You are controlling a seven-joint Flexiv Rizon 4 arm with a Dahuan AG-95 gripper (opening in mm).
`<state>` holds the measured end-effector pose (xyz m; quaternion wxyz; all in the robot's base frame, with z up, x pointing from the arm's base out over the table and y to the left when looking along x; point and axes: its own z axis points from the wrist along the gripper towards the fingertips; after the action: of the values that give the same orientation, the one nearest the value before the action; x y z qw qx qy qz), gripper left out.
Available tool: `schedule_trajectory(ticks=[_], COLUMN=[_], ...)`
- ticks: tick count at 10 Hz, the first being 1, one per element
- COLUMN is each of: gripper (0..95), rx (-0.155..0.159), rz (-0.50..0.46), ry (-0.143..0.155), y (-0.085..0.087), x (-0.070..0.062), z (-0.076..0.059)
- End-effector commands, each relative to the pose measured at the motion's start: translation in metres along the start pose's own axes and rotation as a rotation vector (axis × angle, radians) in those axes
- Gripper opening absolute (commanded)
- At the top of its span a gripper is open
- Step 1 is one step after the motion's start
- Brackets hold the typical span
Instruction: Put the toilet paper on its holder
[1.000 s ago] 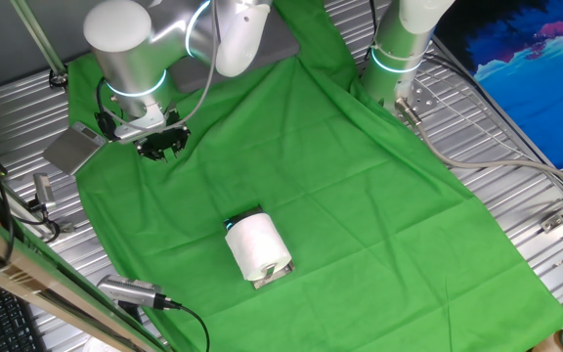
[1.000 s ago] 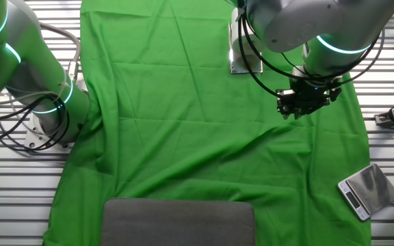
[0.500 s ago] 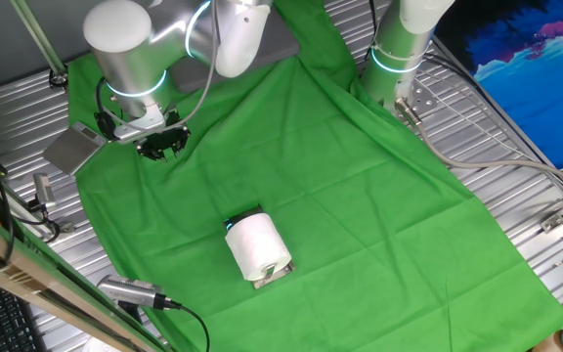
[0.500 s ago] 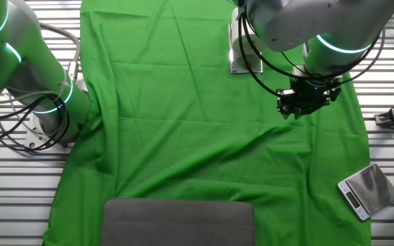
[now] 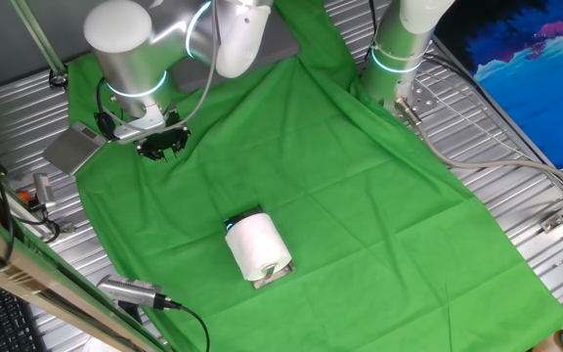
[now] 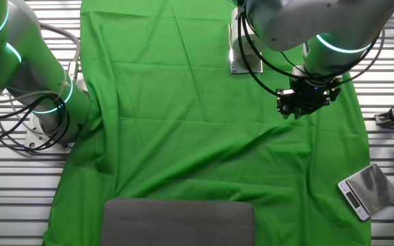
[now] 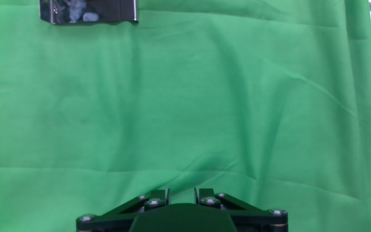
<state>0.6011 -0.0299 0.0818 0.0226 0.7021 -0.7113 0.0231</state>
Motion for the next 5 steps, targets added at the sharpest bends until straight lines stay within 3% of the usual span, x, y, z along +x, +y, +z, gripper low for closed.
schedule_trajectory(ticks=[1, 5], gripper=[19.0, 19.0], rx=[0.001, 0.001], rz=[0.001, 0.005], ry=[0.0, 0.001], y=[-0.0003, -0.0003], x=[0.0001, 0.0001], z=[0.0001, 0.0001])
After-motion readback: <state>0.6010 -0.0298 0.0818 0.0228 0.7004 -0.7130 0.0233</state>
